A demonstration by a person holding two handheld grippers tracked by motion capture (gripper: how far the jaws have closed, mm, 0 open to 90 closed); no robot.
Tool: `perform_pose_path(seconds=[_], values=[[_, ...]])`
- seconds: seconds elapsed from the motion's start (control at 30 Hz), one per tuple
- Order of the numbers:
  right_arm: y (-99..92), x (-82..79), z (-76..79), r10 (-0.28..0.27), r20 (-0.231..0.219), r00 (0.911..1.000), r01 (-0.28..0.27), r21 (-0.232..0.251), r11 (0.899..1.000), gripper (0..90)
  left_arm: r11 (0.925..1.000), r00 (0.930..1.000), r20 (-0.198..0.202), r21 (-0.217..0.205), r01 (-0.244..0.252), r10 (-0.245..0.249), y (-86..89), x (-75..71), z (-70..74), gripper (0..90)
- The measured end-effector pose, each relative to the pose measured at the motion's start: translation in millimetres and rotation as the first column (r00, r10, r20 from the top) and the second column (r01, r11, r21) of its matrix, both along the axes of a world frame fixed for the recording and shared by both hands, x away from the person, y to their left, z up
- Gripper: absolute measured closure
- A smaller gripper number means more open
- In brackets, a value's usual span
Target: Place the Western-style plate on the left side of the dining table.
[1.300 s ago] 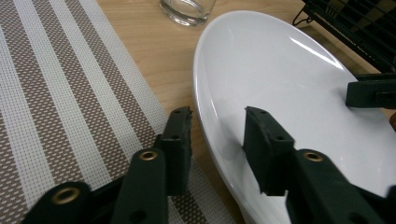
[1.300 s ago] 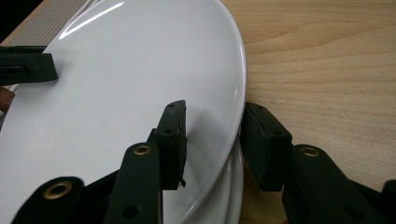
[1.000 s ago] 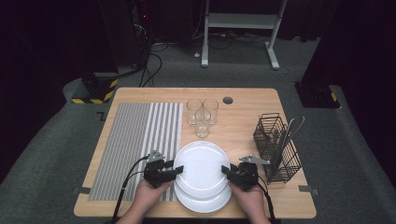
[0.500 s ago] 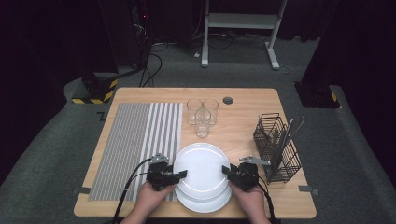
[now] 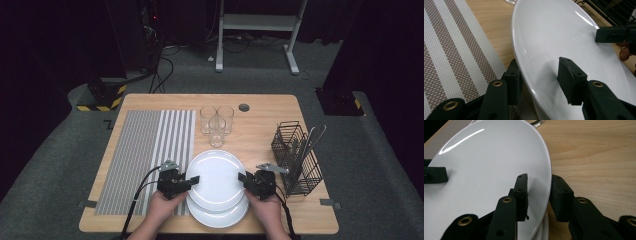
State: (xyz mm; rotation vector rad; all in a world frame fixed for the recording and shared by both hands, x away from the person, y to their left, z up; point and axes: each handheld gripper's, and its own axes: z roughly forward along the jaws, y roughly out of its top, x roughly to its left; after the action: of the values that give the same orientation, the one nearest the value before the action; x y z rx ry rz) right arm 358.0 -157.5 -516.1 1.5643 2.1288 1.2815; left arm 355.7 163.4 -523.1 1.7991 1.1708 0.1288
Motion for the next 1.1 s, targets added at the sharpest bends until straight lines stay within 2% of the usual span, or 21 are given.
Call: perform_pose_path(seconds=[0.17,0.27,0.43,0.57,0.63,0.73,0.8,0.83,0.9,0.97,1.1], values=[[-1.7,8.0,1.2,-0.011,0.009,0.9999,0.011,0.012,1.0,69.7,0.9998,0.9999,-0.008,-0.018,-0.008,0.008,0.6,5.5,-5.4,55.8],[-2.6,8.6,0.2,-0.004,0.016,0.9999,0.004,0.016,1.0,68.8,0.9995,0.9999,0.007,-0.029,-0.013,0.013,1.8,4.2,-7.0,56.7],[-0.3,7.4,-4.8,0.034,-0.019,0.9993,-0.033,0.027,0.999,53.4,0.9995,0.9996,0.022,-0.029,-0.015,0.016,1.8,3.1,-7.9,56.6],[3.2,-2.2,-7.0,0.086,-0.003,0.9963,-0.086,-0.014,0.996,46.4,0.9995,0.9995,0.026,-0.026,-0.018,0.019,1.8,2.1,-7.9,56.6],[4.6,-8.6,-7.4,0.093,0.016,0.9955,-0.093,-0.036,0.995,46.8,0.9995,0.9995,0.026,-0.026,-0.019,0.02,1.7,2.0,-7.8,56.7],[4.4,-11.5,-7.9,0.082,0.018,0.9964,-0.082,-0.029,0.996,48.4,0.9997,0.9998,0.009,-0.019,-0.015,0.016,1.1,1.5,-7.9,54.1],[3.5,-11.6,-7.9,0.077,0.024,0.9967,-0.077,-0.029,0.997,49.9,0.9999,0.999,-0.042,-0.007,0.015,-0.015,-0.2,-0.5,-8.8,44.2],[3.6,-12.0,-7.9,0.074,0.024,0.997,-0.073,-0.027,0.997,50.2,0.9998,0.9991,-0.04,0.006,0.017,-0.017,-0.6,-2.3,-8.3,41.6],[3.1,-12.4,-8.1,0.072,0.029,0.997,-0.071,-0.027,0.997,51.1,0.9987,0.9999,-0.011,0.049,0.011,-0.01,-2.3,-8.2,-5.7,41.3],[2.4,-12.9,-8.0,0.069,0.028,0.9972,-0.068,-0.025,0.997,52.0,0.9973,0.9999,0.007,0.072,0.011,-0.012,-3.9,-12.0,-4.7,40.9],[2.2,-13.1,-7.5,0.068,0.03,0.9972,-0.067,-0.03,0.997,52.3,0.9981,0.9997,0.011,0.058,0.022,-0.023,-6.2,-11.7,-6.5,42.5]])
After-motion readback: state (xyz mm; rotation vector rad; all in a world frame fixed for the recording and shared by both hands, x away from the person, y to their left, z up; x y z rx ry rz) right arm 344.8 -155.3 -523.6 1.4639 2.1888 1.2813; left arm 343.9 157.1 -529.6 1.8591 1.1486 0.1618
